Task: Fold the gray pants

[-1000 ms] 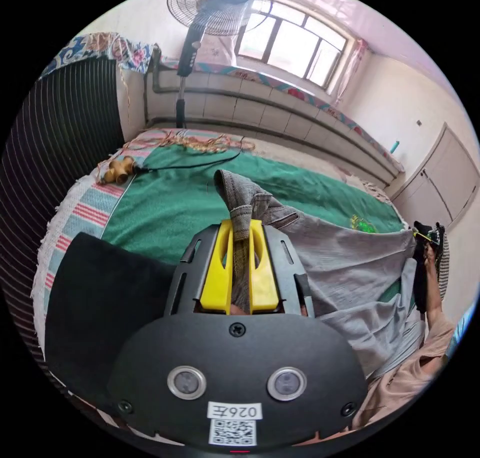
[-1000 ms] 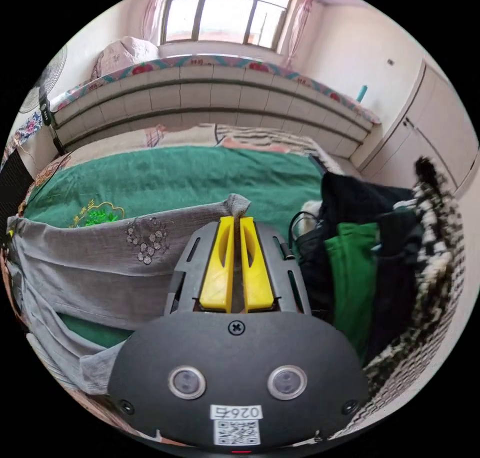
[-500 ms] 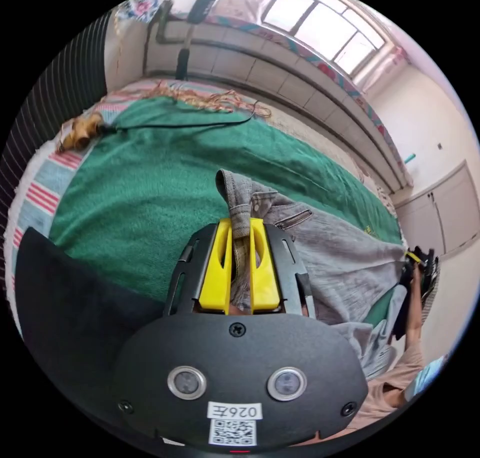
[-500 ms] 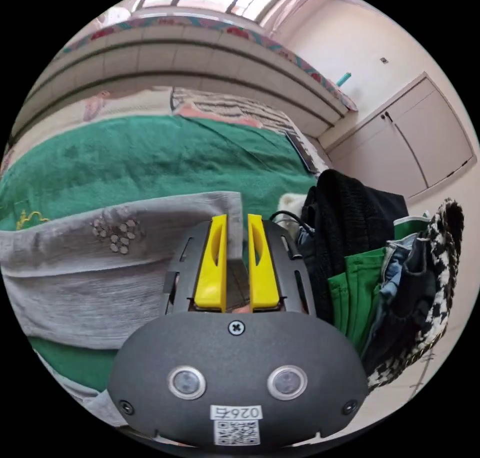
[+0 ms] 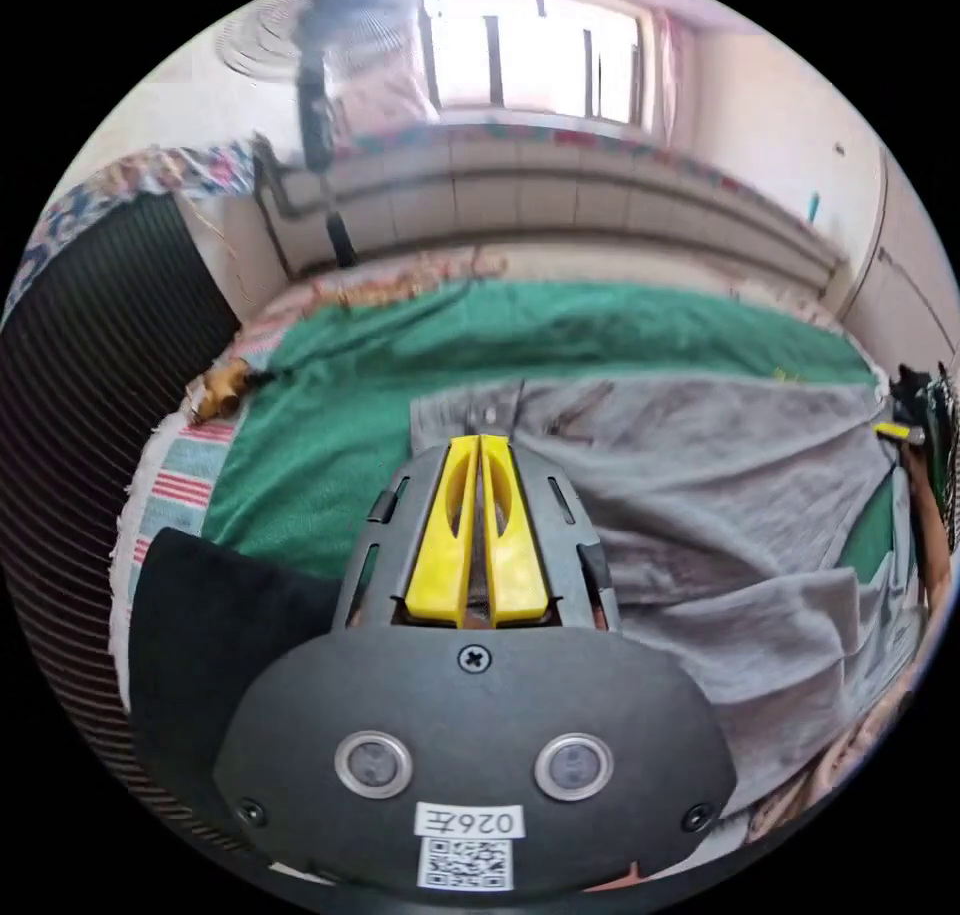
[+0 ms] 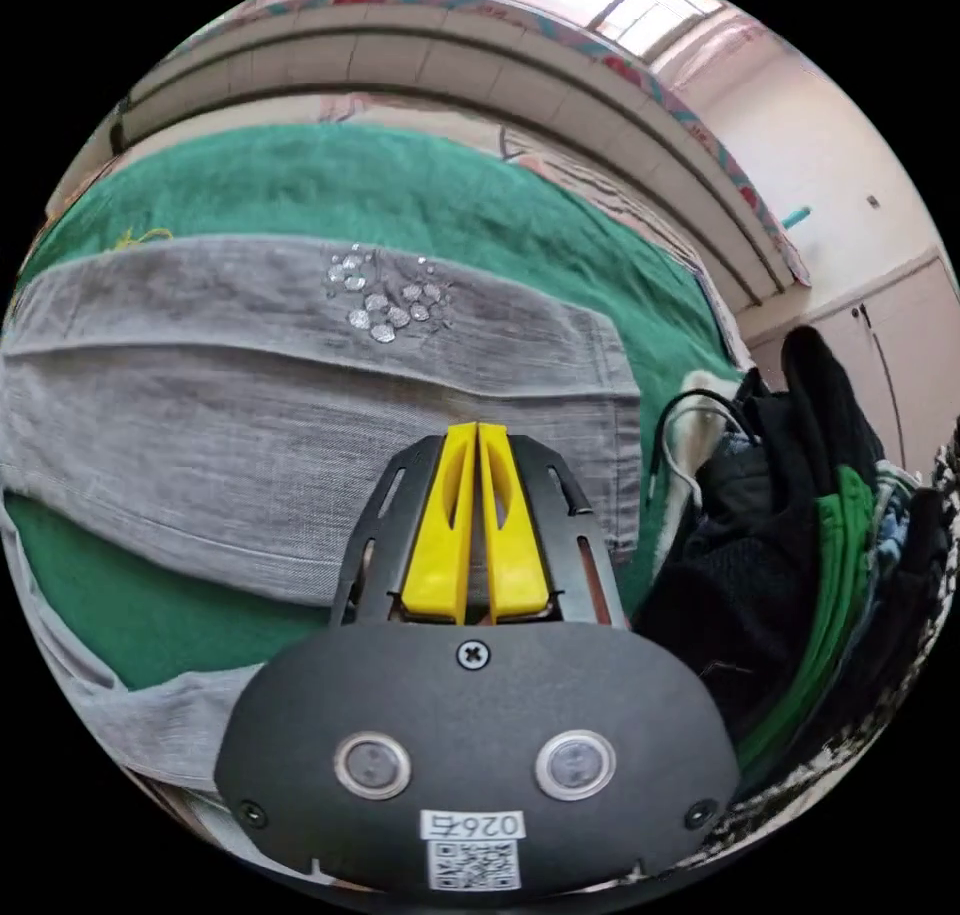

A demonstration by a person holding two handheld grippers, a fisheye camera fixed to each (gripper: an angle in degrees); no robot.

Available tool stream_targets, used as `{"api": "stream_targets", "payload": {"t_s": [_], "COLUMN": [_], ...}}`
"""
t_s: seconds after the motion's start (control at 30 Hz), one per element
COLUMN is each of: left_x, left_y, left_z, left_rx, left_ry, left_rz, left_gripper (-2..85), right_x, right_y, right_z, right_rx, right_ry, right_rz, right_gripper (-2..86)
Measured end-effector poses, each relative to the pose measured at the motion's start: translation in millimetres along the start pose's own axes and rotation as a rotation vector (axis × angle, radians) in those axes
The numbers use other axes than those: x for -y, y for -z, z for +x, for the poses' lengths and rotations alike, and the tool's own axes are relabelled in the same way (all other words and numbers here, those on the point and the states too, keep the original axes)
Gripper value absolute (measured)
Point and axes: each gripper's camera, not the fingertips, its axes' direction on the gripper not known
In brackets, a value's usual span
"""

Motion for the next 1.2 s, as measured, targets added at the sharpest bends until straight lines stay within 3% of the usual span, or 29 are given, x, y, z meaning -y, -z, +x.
{"api": "stream_targets", "payload": {"t_s": [0.03,0.13,0.23,0.33,0.43,0.6,0.7,0.77,0.87,1.0,1.2], "left_x": [5,3,-15,-57,-107,-197,-258,-292,-305,-318,-318], "left_y": [-25,-7,55,143,212,314,364,381,383,359,269], "left_z": [-1,-13,-12,-2,3,29,43,38,41,42,24], "left_rx": [0.012,-0.070,0.029,0.097,0.090,0.100,-0.110,-0.429,-0.554,-0.297,-0.199], "left_ry": [-0.011,0.106,0.190,0.201,0.203,0.154,0.082,0.015,-0.048,0.083,0.218], "left_rz": [-0.174,-0.155,0.007,0.289,0.464,0.733,0.985,1.107,0.970,0.793,0.356], "left_gripper": [-0.8,-0.8,-0.8,-0.8,-0.8,-0.5,3.1,4.9,0.3,0.3,12.2], "right_x": [-11,-45,-68,-110,-177,-346,-445,-489,-504,-489,-437], "right_y": [4,17,38,96,188,366,444,479,507,496,460], "right_z": [3,23,41,48,64,65,54,35,11,0,38], "right_rx": [0.007,0.090,0.063,0.003,0.103,0.294,0.274,0.154,0.022,0.066,0.262], "right_ry": [-0.018,-0.090,-0.156,-0.163,-0.264,-0.372,-0.375,-0.285,-0.176,-0.059,-0.141], "right_rz": [0.050,0.067,-0.045,0.015,0.235,0.789,1.079,1.182,0.989,0.729,0.468], "right_gripper": [-1.3,-1.1,-1.0,-1.1,-1.2,-1.0,-1.0,-1.0,-1.0,-0.6,4.3]}}
